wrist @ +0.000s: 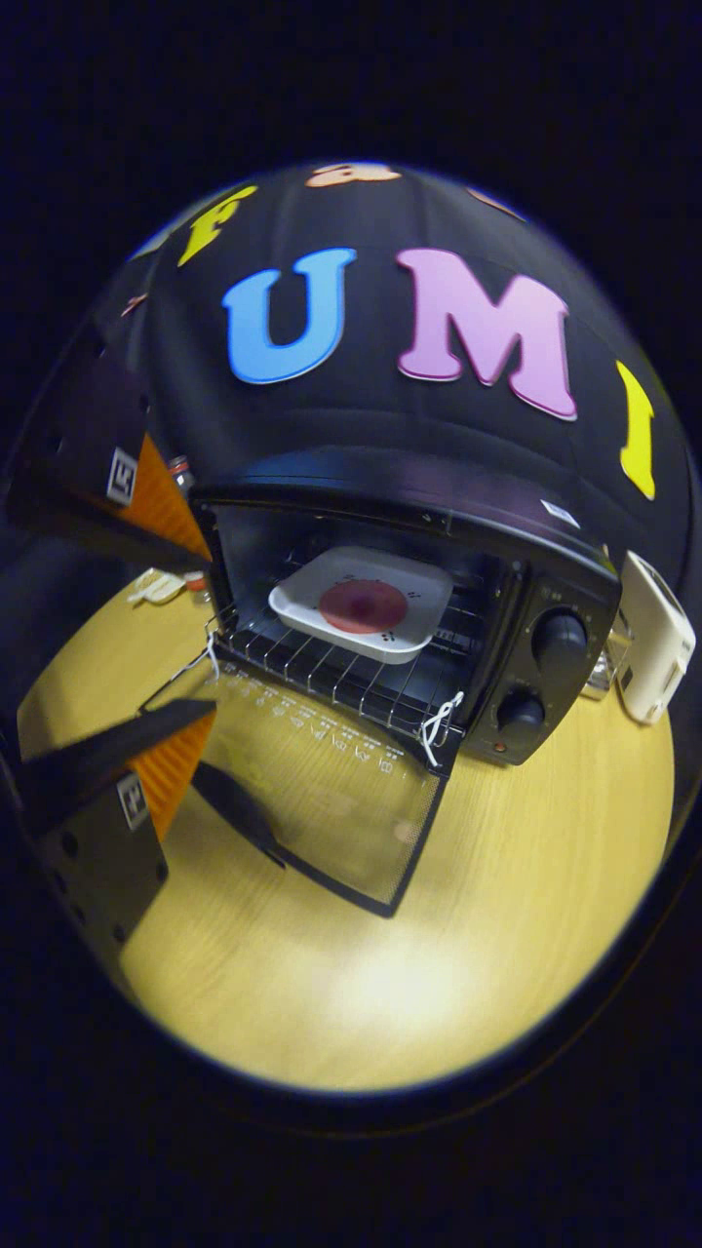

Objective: Open the toaster oven, put the food inside, and close the toaster oven door.

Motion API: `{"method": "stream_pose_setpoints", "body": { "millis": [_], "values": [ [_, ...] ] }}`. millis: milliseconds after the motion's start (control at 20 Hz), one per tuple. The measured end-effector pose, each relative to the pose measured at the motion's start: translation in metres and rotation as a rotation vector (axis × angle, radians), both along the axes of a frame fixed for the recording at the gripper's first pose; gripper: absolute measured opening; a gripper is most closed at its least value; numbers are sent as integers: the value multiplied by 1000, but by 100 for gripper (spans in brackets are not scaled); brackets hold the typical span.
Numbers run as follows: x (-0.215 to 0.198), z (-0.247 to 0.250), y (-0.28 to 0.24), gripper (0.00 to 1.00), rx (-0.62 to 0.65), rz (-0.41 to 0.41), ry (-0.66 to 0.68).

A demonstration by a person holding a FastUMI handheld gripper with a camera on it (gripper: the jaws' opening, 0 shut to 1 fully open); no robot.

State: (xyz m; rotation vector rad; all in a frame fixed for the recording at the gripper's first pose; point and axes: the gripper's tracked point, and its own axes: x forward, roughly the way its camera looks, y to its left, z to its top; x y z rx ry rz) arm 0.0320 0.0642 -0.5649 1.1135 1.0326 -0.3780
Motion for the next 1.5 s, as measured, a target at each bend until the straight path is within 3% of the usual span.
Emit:
{"method": "stream_pose_setpoints", "body": {
  "millis": [50,200,450,600,950,1500],
  "values": [
    [-14,-1,-4,98,-50,70,6],
    [-44,-2,-8,99,-172,276,11],
    [-82,-25,-8,98,-489,703,-9],
    [-97,-55,-14,99,-600,869,43],
    [-101,-100,-13,100,-612,861,166],
    [-75,-123,-19,98,-661,845,192]
  ]
}}
